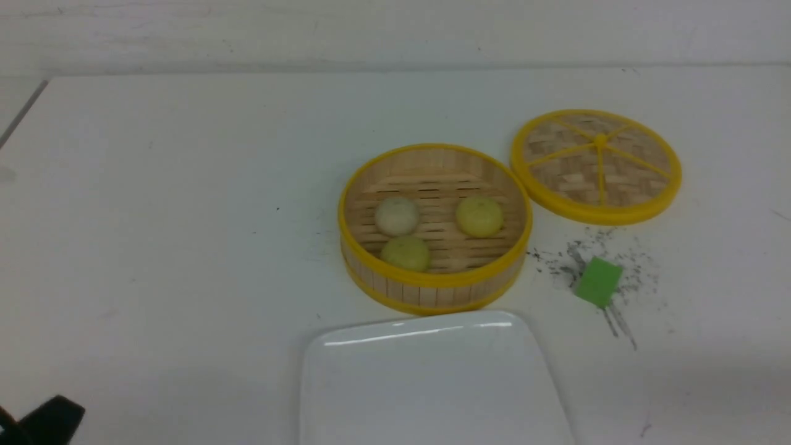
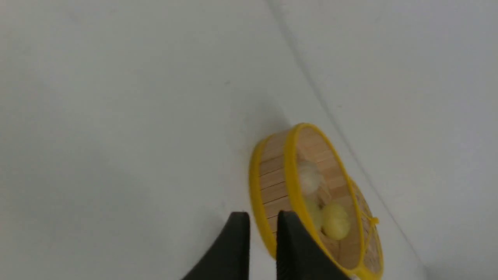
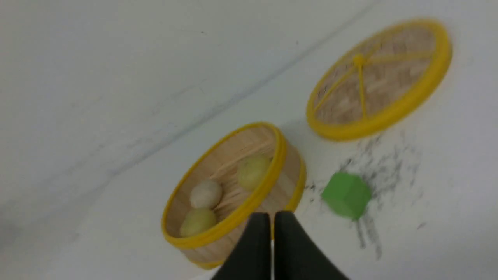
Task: Put the steamed buns into the plate on the white tablecloth.
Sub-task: 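Reach toward a bun in the bamboo steamer with the right gripper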
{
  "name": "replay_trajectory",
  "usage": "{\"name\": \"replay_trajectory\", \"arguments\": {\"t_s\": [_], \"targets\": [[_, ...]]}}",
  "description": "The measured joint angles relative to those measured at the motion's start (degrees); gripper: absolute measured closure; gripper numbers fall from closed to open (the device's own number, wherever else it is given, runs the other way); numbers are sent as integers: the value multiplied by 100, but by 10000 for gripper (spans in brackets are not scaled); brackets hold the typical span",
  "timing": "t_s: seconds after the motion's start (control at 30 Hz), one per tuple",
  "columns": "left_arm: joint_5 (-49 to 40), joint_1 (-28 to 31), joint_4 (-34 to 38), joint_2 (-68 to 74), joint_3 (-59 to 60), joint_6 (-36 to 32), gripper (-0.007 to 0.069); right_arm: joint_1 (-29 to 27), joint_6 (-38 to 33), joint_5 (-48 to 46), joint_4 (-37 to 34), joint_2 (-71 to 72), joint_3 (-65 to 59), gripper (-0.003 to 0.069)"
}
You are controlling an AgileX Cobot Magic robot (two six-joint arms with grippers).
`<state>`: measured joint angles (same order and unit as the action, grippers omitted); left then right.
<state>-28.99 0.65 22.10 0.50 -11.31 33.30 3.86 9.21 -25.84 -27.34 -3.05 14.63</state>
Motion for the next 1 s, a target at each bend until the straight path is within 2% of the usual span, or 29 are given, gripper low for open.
{"name": "replay_trajectory", "arguments": {"t_s": [0.07,0.1,0.17,0.2,0.23,0.27,0.37,0.53,0.57,0.73,0.83,1.0], "targets": [[-454,0,-119,446,-544,-415,594,0,-173,-589,678,-495,536,671],[-508,0,-133,497,-590,-415,594,0,-173,-743,812,-611,632,671],[-1389,0,-346,1243,-1106,-826,622,0,-10,-1991,1598,-1498,1161,665],[-1465,0,-365,1305,-1143,-854,622,0,17,-2097,1699,-1573,1195,664],[-2136,0,-546,1835,-1467,-1033,622,0,234,-2860,2028,-2169,1412,659],[-2460,0,-643,2169,-1642,-1136,622,0,364,-3284,2158,-2606,1525,658],[-2988,0,-852,3050,-2066,-1492,622,0,392,-3593,2203,-3444,1687,657],[-3197,0,-932,4084,-2529,-2190,622,0,-541,-3089,1205,-4485,1832,652],[-3197,0,-865,4380,-2599,-2366,622,0,-1252,-2859,520,-4785,1881,647],[-3132,0,-638,5074,-2626,-2767,613,28,-3194,-2475,-1351,-5865,2238,615],[-3089,0,-603,5375,-2637,-2860,606,199,-3610,-2389,-1785,-6646,2746,601],[-2973,0,-591,5609,-2644,-2890,589,732,-3580,-2350,-1559,-7987,4022,581]]}}
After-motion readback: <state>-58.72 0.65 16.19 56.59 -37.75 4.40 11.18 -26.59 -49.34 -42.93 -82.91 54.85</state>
